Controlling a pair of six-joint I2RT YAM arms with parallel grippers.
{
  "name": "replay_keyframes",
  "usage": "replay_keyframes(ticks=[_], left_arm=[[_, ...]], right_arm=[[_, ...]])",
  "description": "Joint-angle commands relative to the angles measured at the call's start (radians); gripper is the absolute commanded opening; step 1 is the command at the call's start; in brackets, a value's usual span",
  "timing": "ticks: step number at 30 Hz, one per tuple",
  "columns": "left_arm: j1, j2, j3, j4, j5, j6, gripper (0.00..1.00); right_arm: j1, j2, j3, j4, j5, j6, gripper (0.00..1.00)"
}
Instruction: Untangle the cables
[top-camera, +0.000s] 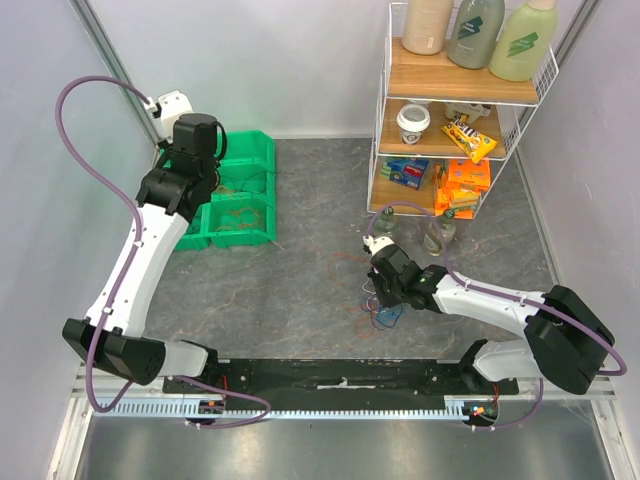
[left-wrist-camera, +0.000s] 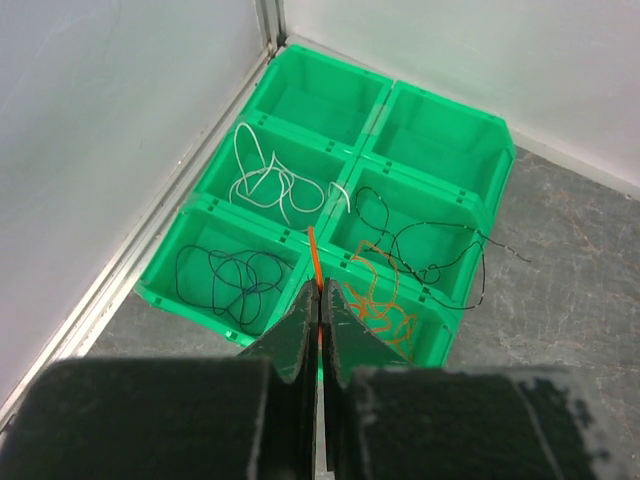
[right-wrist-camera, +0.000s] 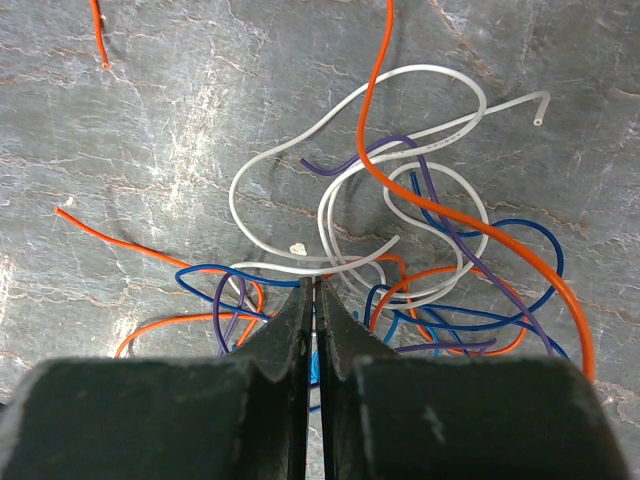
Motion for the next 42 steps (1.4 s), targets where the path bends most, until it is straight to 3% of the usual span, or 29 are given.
replay_keyframes(ticks=[1, 9, 19, 35, 42], left_arm=[[0.005, 0.046, -0.023, -0.026, -0.011, -0.099, 0.02], [0.045, 0.168, -0.038, -0.144, 0.032, -0.226, 0.02], [0.043, 0.032, 0.028, -0.085, -0.031, -0.129, 0.02], [0.043, -0.077, 0.146, -0.137, 0.022, -0.205, 0.02], [0.043, -0.085, 0.118, -0.129, 0.063, -0.231, 0.01]], right_arm=[[-0.002, -0.002, 0.009, 0.001, 0.026, 0.001, 0.09], [-0.004, -0.017, 0.008, -0.005, 0.035, 0.005, 0.09], [-0.004, -0.012, 0.011, -0.003, 0.04, 0.002, 0.09], [-0.002, 0.001, 0.011, 0.001, 0.029, -0.001, 0.09], [-0.004, 0.003, 0.012, 0.001, 0.034, -0.005, 0.09]])
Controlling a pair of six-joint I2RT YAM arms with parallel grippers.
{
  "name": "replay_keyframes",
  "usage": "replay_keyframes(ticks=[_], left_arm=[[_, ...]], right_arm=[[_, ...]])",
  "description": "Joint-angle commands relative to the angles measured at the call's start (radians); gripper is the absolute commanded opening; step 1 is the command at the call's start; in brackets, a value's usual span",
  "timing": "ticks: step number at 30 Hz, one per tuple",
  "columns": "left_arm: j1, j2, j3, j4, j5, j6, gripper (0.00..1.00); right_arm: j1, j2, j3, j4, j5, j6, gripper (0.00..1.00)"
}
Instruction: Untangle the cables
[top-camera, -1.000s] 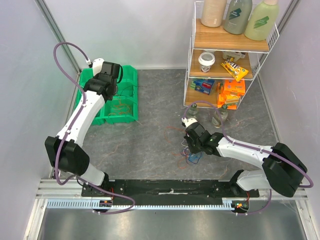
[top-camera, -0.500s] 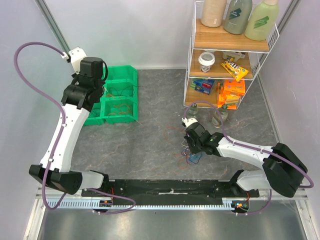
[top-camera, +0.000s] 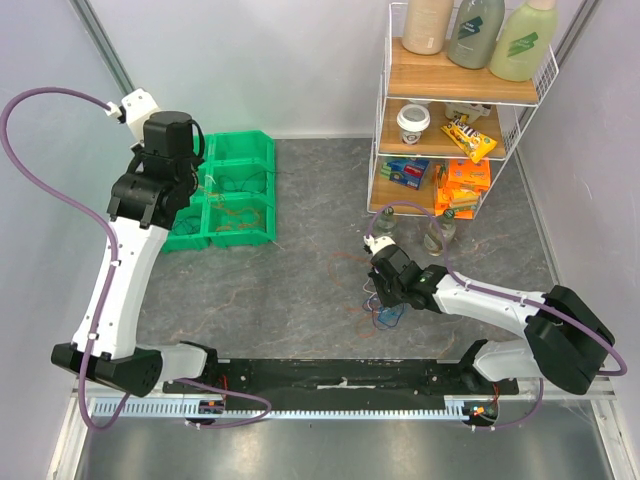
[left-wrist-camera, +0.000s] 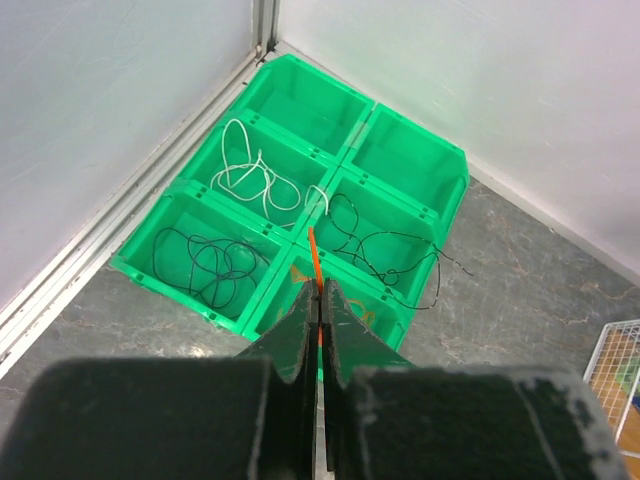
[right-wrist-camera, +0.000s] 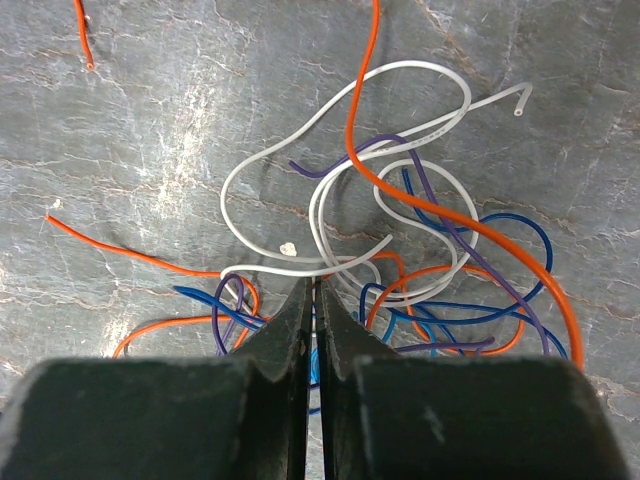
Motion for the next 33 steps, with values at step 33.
replay_keyframes(ticks=[33], left_arm=[[0.072, 0.418, -0.342, 0.214, 0.223, -0.026, 0.02]], right_arm=[[-0.003, -0.012, 0.012, 0.007, 0.031, -0.005, 0.09]])
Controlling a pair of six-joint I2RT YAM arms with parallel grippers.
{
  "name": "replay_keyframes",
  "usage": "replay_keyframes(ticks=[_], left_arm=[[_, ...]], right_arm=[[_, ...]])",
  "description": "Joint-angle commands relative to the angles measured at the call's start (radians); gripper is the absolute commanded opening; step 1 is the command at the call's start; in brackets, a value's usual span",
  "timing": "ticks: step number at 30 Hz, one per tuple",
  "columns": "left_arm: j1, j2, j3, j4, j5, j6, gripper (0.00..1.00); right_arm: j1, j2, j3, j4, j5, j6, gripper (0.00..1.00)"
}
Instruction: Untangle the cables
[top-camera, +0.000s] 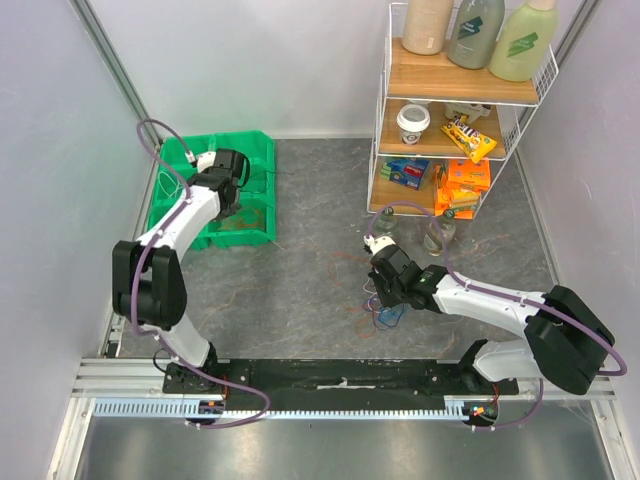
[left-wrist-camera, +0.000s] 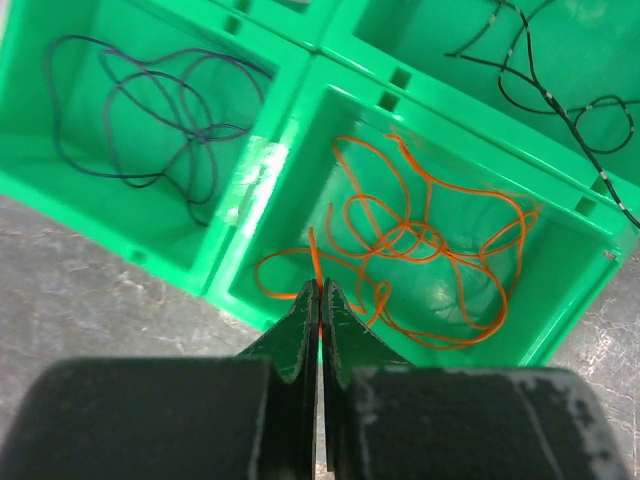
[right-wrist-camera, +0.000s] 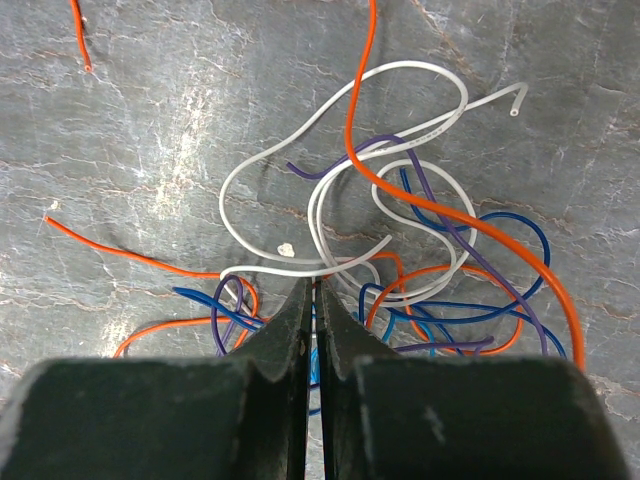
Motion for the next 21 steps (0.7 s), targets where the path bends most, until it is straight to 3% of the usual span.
replay_keyframes(ticks=[1, 6, 10, 14, 15, 21], left_arm=[[0.007, 0.065, 0.045, 0.07, 0.08, 0.028, 0.02], [0.019, 0.122, 0.083, 0.024, 0.09, 0.034, 0.06], [0.024, 0.061, 0.065, -0.027, 0.089, -0.025, 0.56], [0.024, -0.03, 0.075, -0.037, 0.124, -0.018, 0.75], [0.024, -0.053, 0.085, -0.045, 0.139, -0.018, 0.92], [0.024, -0.203, 0.074, -0.041, 0.342, -0.004, 0.97]], right_arm=[[-0.003, -0.013, 0.012, 0.005, 0.028, -0.004, 0.09], [-0.003, -0.013, 0.012, 0.005, 0.029, -0.007, 0.09], [-0.003, -0.008, 0.014, 0.008, 0.026, -0.007, 0.09], [-0.002, -0.001, 0.014, 0.008, 0.017, -0.009, 0.1], [-0.003, 0.001, 0.014, 0.011, 0.017, -0.009, 0.09], [-0.002, 0.044, 0.025, 0.021, -0.008, -0.021, 0.09]])
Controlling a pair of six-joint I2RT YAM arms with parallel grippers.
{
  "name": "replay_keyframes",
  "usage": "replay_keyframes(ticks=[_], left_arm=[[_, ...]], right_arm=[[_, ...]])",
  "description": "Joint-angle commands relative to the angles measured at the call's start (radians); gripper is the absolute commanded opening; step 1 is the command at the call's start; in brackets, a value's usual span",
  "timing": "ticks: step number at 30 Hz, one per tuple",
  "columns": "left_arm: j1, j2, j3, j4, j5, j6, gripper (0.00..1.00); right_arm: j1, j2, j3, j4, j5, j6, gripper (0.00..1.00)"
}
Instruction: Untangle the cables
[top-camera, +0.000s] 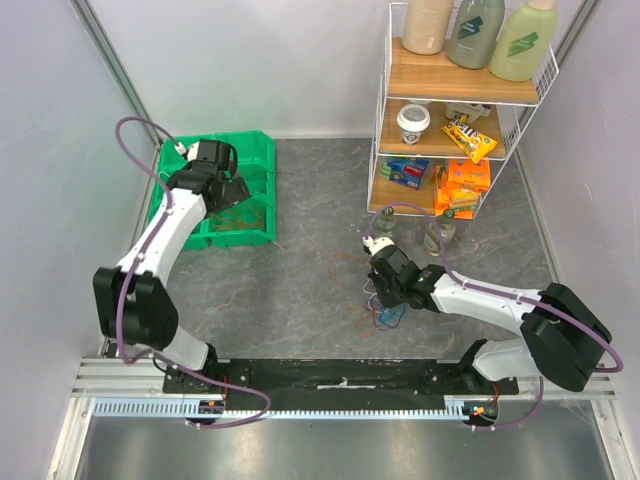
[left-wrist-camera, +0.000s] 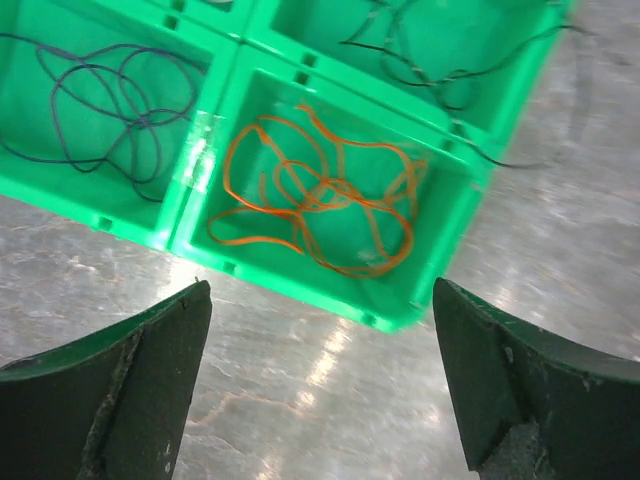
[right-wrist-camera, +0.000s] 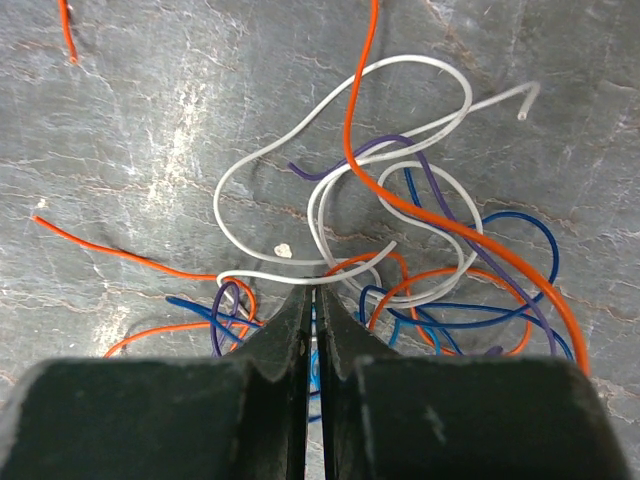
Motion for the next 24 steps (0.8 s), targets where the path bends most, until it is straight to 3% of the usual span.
replay_keyframes(ticks=[1, 6, 9, 14, 17, 22, 24], left_arm=[[0.003, -0.145, 0.006, 0.046, 0.238, 0.013, 0.95], [-0.008, -0.238, -0.265, 0.375, 0.762, 0.055, 0.8], [-0.063, -0.199, -0.371, 0.451, 0.872, 0.061, 0.72], [-0.314, -0.12, -0.339, 0.489, 0.822, 0.188, 0.74], [-0.404, -0.016, -0.28, 0.482, 0.767, 0.214, 0.77], [-0.477, 0.152, -0.129, 0.387, 0.638, 0.291, 0.77], [-0.485, 0.215, -0.063, 0.322, 0.587, 0.312, 0.79]], right_arm=[[-0.002, 0.046, 0.027, 0.024, -0.021, -0.022, 0.1], [0.003, 0.112, 0.047, 0.058, -0.094, -0.054, 0.1], [0.021, 0.11, 0.063, 0.058, -0.143, -0.083, 0.11], [0.024, -0.07, 0.007, 0.104, -0.241, -0.104, 0.24], [0.023, -0.17, -0.013, 0.068, -0.172, -0.066, 0.33], [0.018, -0.216, -0.013, -0.031, 0.076, 0.046, 0.64], [0.012, -0.207, -0.008, -0.059, 0.11, 0.07, 0.7]])
